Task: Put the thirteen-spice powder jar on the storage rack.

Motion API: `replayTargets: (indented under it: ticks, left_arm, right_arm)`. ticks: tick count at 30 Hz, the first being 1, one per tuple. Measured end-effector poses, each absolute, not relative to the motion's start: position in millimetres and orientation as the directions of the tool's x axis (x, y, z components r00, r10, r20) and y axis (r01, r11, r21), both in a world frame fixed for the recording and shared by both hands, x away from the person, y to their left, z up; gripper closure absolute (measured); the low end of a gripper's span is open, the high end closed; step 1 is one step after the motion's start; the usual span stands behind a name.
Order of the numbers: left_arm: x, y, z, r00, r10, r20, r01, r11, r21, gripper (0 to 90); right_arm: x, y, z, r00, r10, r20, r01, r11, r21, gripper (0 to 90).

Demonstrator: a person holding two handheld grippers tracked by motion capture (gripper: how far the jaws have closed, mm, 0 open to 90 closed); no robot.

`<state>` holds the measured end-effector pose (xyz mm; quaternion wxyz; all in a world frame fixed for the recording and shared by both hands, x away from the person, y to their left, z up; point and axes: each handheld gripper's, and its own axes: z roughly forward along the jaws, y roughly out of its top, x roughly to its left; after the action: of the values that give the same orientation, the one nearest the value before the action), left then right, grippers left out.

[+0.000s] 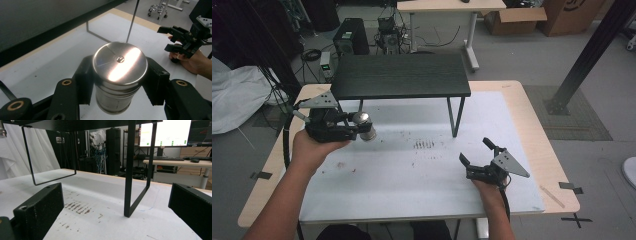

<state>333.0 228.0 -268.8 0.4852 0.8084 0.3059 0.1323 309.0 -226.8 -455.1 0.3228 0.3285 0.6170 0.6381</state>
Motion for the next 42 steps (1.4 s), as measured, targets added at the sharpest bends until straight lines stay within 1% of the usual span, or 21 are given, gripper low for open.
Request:
replayTargets:
  ticks: [2,17,24,42]
  left_arm:
    - [335.0,226.4,-261.6,0.779,0.623,-0.065,0.357,-0.356,0.864,49.3]
    - [346.2,225.7,-234.1,0.773,0.634,-0.037,0.333,-0.355,0.874,49.3]
    - [357.2,222.9,-218.6,0.768,0.64,-0.027,0.324,-0.353,0.878,49.3]
    - [383.0,224.8,-196.8,0.745,0.667,0.001,0.304,-0.341,0.89,49.3]
  right_arm:
    - [309.0,-226.8,-455.1,-0.576,0.817,0.021,-0.006,-0.03,1.0,0.0]
    - [309.1,-226.8,-455.1,-0.576,0.817,0.021,-0.006,-0.03,1.0,0.0]
    - [309.0,-226.8,-455.1,-0.576,0.817,0.021,-0.007,-0.03,1.0,0.0]
    - [309.2,-226.9,-455.1,-0.576,0.817,0.022,-0.006,-0.031,0.999,0.0]
